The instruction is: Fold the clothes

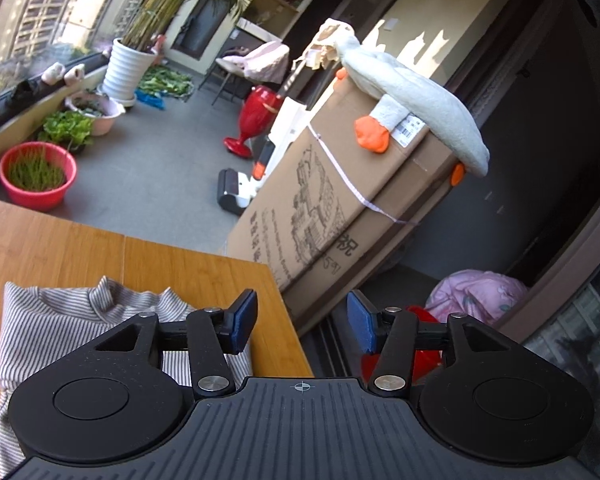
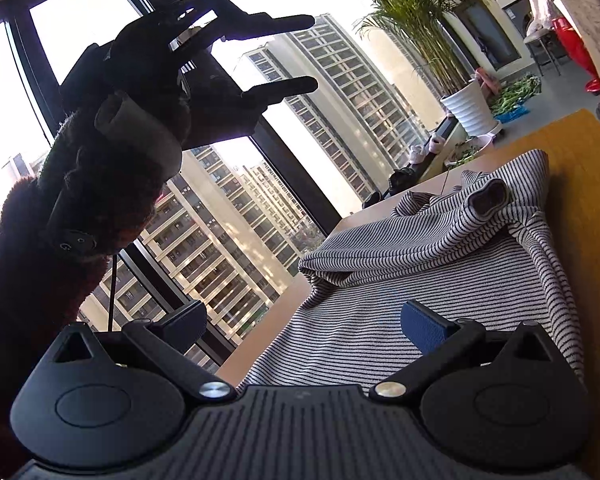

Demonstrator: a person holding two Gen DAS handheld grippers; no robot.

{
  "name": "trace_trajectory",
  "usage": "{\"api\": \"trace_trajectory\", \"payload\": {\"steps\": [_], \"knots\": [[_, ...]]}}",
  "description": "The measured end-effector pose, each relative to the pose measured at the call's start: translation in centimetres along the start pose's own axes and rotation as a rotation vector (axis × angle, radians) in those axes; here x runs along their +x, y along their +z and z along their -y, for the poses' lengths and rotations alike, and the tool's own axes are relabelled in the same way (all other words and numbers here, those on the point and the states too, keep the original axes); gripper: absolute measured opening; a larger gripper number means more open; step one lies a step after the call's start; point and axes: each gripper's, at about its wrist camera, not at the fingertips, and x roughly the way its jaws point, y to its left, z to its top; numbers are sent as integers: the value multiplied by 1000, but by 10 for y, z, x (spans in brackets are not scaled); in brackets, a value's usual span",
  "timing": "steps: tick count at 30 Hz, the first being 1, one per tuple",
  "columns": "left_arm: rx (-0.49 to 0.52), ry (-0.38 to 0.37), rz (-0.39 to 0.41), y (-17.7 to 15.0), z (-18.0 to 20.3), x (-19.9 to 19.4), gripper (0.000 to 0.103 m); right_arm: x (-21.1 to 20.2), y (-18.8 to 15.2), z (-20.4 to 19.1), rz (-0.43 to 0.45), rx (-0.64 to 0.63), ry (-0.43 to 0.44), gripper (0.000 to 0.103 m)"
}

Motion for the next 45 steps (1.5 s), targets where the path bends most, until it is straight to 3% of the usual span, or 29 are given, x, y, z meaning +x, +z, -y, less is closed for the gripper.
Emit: {"api": "trace_trajectory", "payload": {"steps": [5,8,17,23,28,31,32,34,36,37,39,45], "knots": [[-20,62,-78,-47,-49,-1,81,1,-1,3,41,4,-42,103],[-21,72,-122,-80,-77,-1,92,2,1,16,37,78,-41,103],[79,104,-85,-139,-109,-7,96,22,-1,35,-72,182,-130,103],[40,40,-56,-150,-129,-7,100,41,-3,15,-151,73,-229,103],[-1,-34,-18,-153,-143,-12,102,54,8,6,-279,-8,-241,103],[-58,-74,-4,-153,-154,-15,102,43,24,3,-245,-17,-287,102],[-57,-75,-2,-153,-154,-14,102,39,32,-4,-206,-86,-326,101],[-48,-72,-1,-154,-152,-13,103,34,51,-17,-145,-214,-404,87],[-38,-66,-1,-155,-150,-13,103,42,69,-21,-134,-238,-467,55],[-33,-62,-1,-155,-149,-12,103,50,80,-15,-137,-225,-487,49],[-23,-55,0,-156,-147,-12,103,68,91,-4,-148,-213,-521,44],[-24,-61,3,-156,-146,-10,103,124,94,33,-235,-150,-655,44]]}}
